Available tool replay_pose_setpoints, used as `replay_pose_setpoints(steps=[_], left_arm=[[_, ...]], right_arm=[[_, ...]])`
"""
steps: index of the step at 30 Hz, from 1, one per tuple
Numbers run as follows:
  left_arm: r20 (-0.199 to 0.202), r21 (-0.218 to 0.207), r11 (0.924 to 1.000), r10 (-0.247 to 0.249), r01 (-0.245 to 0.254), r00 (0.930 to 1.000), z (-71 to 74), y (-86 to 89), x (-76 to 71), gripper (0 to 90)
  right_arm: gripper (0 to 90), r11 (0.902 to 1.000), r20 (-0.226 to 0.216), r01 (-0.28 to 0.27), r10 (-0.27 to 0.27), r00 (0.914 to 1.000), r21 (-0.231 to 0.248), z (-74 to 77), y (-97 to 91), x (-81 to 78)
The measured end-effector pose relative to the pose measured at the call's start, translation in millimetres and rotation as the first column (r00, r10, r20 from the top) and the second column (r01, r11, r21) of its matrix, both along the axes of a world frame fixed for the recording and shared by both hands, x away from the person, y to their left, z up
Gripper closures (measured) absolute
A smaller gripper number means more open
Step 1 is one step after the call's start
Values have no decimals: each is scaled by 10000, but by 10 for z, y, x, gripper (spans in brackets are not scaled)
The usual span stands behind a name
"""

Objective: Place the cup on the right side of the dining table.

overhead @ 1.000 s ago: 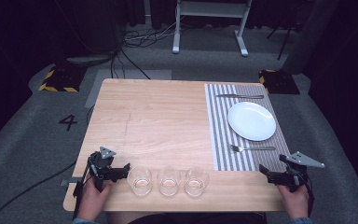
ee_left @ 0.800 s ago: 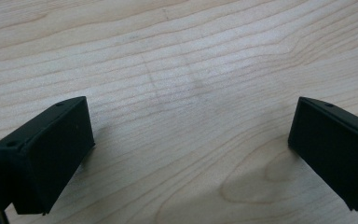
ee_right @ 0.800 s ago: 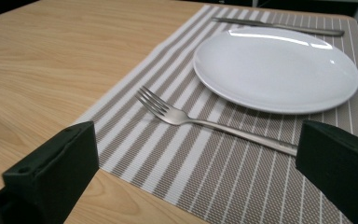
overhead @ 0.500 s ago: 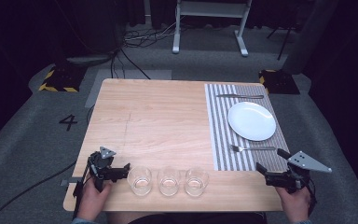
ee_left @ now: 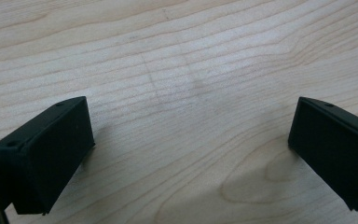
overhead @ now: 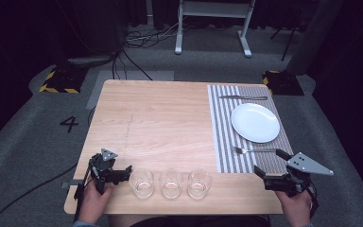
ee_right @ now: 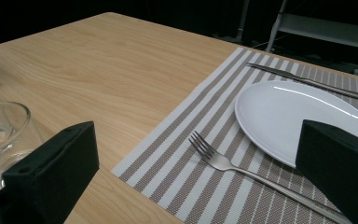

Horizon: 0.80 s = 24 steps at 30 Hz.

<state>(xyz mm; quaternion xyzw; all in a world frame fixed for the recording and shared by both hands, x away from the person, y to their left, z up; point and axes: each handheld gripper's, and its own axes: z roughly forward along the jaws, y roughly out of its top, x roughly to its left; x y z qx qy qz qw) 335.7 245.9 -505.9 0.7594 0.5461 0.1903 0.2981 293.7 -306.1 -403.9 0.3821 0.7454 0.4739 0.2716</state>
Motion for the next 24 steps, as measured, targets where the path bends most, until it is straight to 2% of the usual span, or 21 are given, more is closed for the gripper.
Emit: replay_pose_setpoints(steps=[4, 9, 12, 15, 24], left_arm=[[-1, -1, 10000, 2, -2, 10000, 0, 0, 0, 2], [0, -1, 10000, 1, -1, 10000, 0, 0, 0, 2], [0, -2, 10000, 1, -1, 10000, 0, 0, 0, 2], [-1, 3, 10000, -3, 3, 10000, 0, 0, 0, 2], [-2, -2, 10000, -2, 2, 10000, 0, 0, 0, 2]], right_arm=[[0, 9997, -144, -201, 200, 9997, -100, 21, 129, -3], [0, 9974, -474, -677, 688, 9965, 230, 53, 255, 0], [0, 9944, -468, -972, 991, 9940, 411, 98, 322, -9], [0, 9923, -419, -1177, 1192, 9920, 377, 120, 395, -31], [0, 9786, -531, -2037, 2050, 9773, 290, 151, 653, -70]])
